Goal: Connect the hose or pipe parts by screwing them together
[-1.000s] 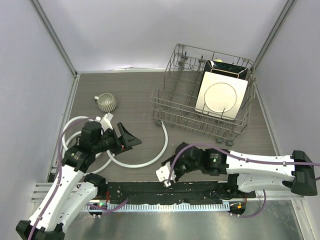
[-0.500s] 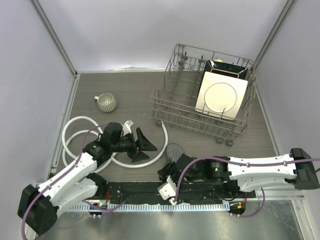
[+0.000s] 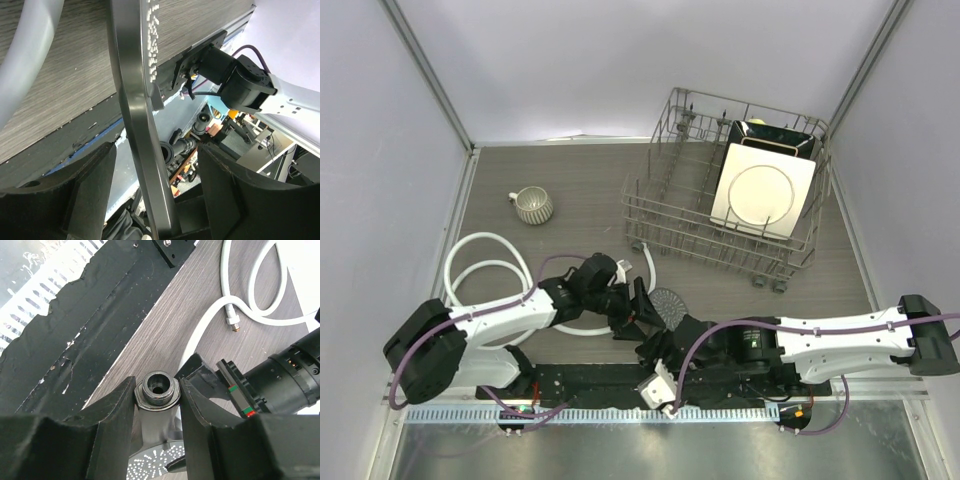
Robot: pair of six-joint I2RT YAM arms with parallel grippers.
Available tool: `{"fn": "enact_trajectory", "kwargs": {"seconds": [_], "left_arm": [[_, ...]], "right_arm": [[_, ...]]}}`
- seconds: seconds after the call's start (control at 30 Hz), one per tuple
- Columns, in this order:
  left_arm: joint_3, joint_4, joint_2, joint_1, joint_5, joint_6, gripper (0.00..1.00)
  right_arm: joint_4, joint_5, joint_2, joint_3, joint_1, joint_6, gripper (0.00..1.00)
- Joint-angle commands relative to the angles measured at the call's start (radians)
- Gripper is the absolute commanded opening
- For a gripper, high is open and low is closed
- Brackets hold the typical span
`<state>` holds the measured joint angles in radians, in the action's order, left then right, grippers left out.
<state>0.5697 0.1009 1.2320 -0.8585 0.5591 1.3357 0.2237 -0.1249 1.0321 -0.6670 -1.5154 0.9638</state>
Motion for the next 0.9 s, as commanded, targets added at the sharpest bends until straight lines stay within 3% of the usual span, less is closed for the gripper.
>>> {"fn": "enact_trajectory", "kwargs": {"seconds": [0.0, 0.13, 0.33, 0.43, 0.47, 0.7, 0.87], "left_arm": [[0.042, -0.095, 0.035, -0.022, 0.007, 0.028, 0.66], [0.035, -0.141, 0.054, -0.043, 0.019, 0.045, 0.49], [0.022, -0.214, 0.038, -0.057, 0.048, 0.056, 0.38], [0.022, -0.242, 0.038, -0.069, 0.064, 0.071, 0.31], [0.024, -0.247, 0.046, -0.071, 0.068, 0.077, 0.31], [0.027, -0.224, 0.089, -0.077, 0.119, 0.06, 0.48], [0.036, -0.199, 0.118, -0.088, 0.15, 0.036, 0.51]], "right_arm": [[-0.066, -0.005, -0.026, 0.006, -0.015, 0.003, 0.01], [-0.067, -0.007, -0.04, 0.018, -0.017, -0.011, 0.01], [-0.075, -0.03, -0.044, 0.038, -0.017, -0.043, 0.11], [-0.063, -0.045, -0.043, 0.037, -0.017, -0.045, 0.07], [-0.061, -0.047, -0.044, 0.034, -0.017, -0.042, 0.01], [-0.021, -0.051, -0.053, 0.012, -0.023, 0.012, 0.01], [0.014, -0.056, -0.053, 0.0, -0.023, 0.035, 0.01]]}}
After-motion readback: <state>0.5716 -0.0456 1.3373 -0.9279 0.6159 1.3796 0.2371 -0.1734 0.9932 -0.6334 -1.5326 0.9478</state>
